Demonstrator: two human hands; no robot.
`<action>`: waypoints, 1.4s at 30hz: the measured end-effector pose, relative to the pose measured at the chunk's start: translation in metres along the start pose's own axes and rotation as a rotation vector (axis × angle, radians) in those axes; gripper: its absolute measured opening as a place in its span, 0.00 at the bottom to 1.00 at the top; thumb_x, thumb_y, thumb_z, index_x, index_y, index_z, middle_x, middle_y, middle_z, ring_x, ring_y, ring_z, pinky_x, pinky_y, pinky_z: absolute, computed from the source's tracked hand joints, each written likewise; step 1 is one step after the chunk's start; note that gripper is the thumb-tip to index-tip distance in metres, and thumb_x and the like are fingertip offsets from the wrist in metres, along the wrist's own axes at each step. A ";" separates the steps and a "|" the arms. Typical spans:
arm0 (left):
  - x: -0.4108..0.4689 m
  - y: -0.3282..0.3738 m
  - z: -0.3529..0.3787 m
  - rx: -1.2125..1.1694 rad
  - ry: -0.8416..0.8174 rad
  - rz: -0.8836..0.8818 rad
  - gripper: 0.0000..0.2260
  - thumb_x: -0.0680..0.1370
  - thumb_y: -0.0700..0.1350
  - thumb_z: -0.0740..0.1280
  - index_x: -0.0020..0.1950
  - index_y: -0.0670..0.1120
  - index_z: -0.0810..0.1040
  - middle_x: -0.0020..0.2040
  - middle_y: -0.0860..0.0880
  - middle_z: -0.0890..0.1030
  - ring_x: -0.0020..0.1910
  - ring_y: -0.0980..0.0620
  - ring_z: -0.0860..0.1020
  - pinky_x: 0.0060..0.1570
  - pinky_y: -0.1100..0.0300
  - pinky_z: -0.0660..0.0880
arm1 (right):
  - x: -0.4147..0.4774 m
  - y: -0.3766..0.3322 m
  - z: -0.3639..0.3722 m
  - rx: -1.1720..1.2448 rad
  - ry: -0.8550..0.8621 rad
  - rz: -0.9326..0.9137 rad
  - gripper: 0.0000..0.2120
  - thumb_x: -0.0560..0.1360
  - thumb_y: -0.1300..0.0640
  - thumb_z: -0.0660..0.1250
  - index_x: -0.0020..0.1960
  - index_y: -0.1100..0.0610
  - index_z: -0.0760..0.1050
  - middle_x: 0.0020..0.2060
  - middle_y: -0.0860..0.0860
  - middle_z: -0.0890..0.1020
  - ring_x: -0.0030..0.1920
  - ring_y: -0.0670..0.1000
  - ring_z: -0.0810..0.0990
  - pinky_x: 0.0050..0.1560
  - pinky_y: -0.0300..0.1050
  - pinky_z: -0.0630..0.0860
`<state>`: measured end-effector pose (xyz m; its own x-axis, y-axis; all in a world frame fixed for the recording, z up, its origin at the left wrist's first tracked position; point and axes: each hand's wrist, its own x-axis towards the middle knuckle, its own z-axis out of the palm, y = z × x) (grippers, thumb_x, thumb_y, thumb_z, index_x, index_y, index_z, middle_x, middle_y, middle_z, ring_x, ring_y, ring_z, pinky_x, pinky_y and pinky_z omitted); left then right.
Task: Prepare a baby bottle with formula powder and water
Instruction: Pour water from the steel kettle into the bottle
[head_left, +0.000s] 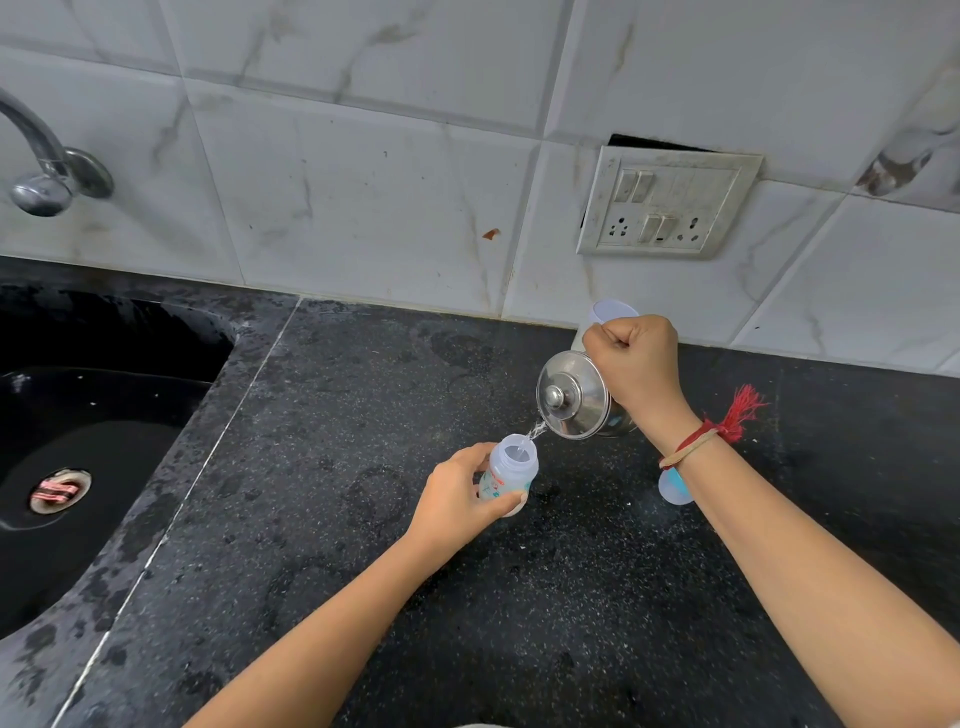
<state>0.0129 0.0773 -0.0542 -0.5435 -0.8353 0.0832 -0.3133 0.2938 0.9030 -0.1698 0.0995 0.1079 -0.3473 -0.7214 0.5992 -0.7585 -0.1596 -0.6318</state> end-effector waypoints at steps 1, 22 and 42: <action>0.000 0.000 0.000 0.001 0.000 0.000 0.25 0.68 0.53 0.75 0.64 0.54 0.75 0.58 0.56 0.80 0.58 0.59 0.77 0.58 0.52 0.78 | 0.000 -0.001 -0.001 -0.003 0.004 -0.006 0.26 0.70 0.70 0.63 0.21 0.52 0.55 0.16 0.47 0.62 0.20 0.45 0.58 0.25 0.29 0.57; -0.002 0.004 -0.002 0.002 0.005 0.000 0.25 0.69 0.51 0.76 0.65 0.53 0.75 0.59 0.55 0.79 0.58 0.59 0.76 0.59 0.52 0.77 | 0.003 -0.003 -0.003 -0.014 0.017 -0.041 0.23 0.68 0.63 0.62 0.21 0.50 0.54 0.16 0.48 0.59 0.21 0.45 0.57 0.26 0.32 0.55; -0.002 0.005 -0.002 0.014 0.011 -0.004 0.25 0.69 0.52 0.76 0.64 0.53 0.75 0.59 0.55 0.80 0.58 0.58 0.76 0.58 0.52 0.78 | 0.005 -0.007 -0.004 -0.045 0.015 -0.097 0.23 0.68 0.64 0.61 0.22 0.51 0.53 0.19 0.46 0.53 0.25 0.46 0.55 0.26 0.31 0.56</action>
<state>0.0140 0.0794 -0.0493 -0.5336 -0.8416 0.0842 -0.3265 0.2968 0.8974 -0.1684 0.0997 0.1166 -0.2785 -0.6940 0.6639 -0.8130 -0.1976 -0.5477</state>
